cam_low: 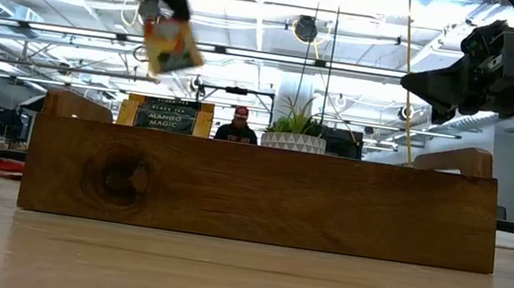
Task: Pick & Place Tea
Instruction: Put the orange tea bag into the left section of the wooden organizer
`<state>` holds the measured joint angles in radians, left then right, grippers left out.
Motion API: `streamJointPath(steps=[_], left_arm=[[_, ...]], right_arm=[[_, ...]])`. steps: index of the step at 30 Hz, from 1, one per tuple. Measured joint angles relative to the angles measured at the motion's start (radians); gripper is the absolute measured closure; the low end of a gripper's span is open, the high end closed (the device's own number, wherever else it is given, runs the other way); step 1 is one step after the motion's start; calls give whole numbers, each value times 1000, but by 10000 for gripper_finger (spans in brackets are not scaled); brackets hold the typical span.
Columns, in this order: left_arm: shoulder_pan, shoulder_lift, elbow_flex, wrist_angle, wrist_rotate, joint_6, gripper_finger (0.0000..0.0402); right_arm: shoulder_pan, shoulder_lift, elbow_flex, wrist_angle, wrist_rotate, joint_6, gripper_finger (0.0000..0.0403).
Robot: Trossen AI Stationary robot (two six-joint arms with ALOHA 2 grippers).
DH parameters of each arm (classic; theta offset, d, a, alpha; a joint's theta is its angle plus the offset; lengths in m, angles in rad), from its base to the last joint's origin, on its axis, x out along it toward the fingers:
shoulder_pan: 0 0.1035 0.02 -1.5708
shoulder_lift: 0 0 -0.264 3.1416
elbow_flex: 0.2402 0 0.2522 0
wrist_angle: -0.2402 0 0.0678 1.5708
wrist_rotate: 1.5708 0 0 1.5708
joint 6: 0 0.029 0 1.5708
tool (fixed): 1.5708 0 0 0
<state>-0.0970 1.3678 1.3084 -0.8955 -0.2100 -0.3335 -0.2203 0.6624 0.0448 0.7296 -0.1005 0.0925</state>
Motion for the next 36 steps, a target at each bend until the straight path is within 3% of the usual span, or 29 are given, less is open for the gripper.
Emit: streamJointPath(steps=[6,11,20,36], left_arm=[[-241,183,140,-20,68,137,401],[-324,336,238,-44,57,127,401],[-320,492,278,-39,130,119,401],[-300,513,252,-8,131,118,401]], right_arm=[[0,0,0,1,0,0,403],[0,0,0,0,0,1,403],[0,0,0,-2,-2,41,403],[0,0,0,-54,-4,46,403]])
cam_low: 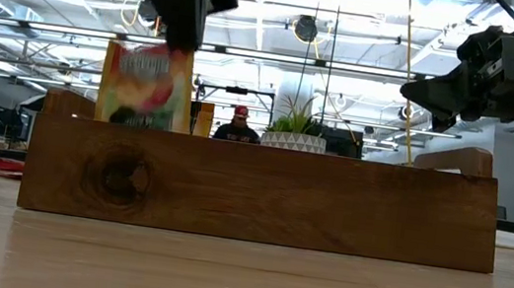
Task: Pick & Place Tea
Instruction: Put the orange tea bag into the left section of the wooden organizer
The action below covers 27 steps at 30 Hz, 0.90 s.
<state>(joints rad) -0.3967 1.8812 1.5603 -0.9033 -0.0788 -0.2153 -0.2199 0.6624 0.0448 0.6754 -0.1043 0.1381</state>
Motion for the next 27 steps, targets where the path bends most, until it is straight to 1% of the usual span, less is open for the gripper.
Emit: streamJointPath(steps=[3,17,23,27], left_arm=[[15,-1,-27,44,0,1,401],[26,-1,-30,41,1,7,401],[32,42,-29,39,4,4,401],[43,63,-30,38,34,3,394]], right_arm=[[0,0,0,0,0,0,403],[0,0,0,-4,0,0,403],[0,0,0,-7,-1,0,403],[0,0,0,-10,-1,0,403]])
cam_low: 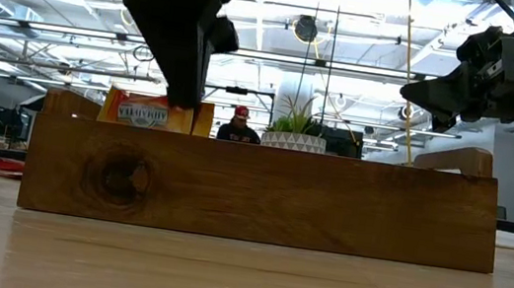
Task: Pick & Place Tea
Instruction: Put the orange tea bag into the left section of the wooden organizer
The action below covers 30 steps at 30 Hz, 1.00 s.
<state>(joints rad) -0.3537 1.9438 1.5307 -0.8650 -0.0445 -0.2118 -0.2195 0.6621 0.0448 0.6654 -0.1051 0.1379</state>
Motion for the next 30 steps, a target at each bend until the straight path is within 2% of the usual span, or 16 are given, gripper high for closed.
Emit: streamJointPath(steps=[13,18,20,23,26,28,30], left_arm=[[11,-24,0,-4,-87,-6,320],[11,-48,14,-37,-105,62,298],[11,-78,34,-87,-167,94,288],[24,-157,41,-155,-331,85,277],[87,-243,27,-203,-475,25,267],[175,-290,19,-249,-483,-16,255],[285,-328,-1,-291,-447,-49,240]], right_arm=[[0,0,0,-4,0,0,403],[0,0,0,-5,0,0,403],[0,0,0,-7,0,0,403],[0,0,0,-13,0,0,403],[0,0,0,-19,0,0,403],[0,0,0,-24,0,0,403],[0,1,0,-30,0,0,403]])
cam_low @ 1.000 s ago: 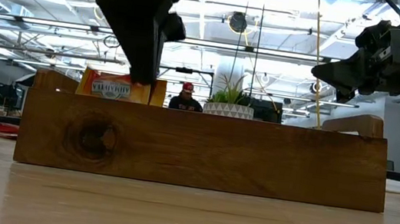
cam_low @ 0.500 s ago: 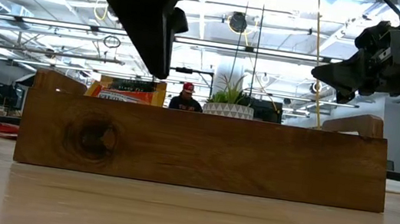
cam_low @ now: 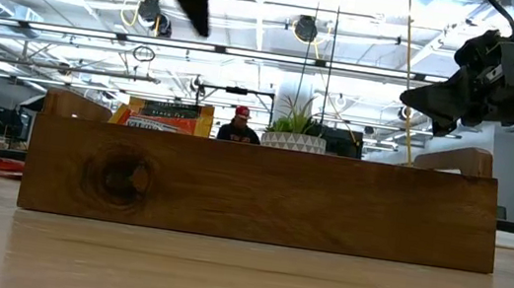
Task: Pick & Place Tea
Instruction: Put the orange tea bag into the left section of the wooden organizer
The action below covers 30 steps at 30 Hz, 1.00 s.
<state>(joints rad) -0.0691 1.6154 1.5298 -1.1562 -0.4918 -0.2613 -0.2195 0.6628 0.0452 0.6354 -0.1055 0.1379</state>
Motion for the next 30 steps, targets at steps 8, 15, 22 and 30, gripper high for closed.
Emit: streamJointPath(steps=[8,15,22,30], left_arm=[[559,-36,-195,109,402,107,165],[907,-31,-441,424,825,150,158],[959,-31,-564,480,923,134,158],[852,-31,-621,551,906,96,158]], right_arm=[[7,0,0,-5,0,7,403],[39,0,0,-5,0,-14,403],[45,0,0,21,1,-25,403],[45,0,0,57,4,-45,403]])
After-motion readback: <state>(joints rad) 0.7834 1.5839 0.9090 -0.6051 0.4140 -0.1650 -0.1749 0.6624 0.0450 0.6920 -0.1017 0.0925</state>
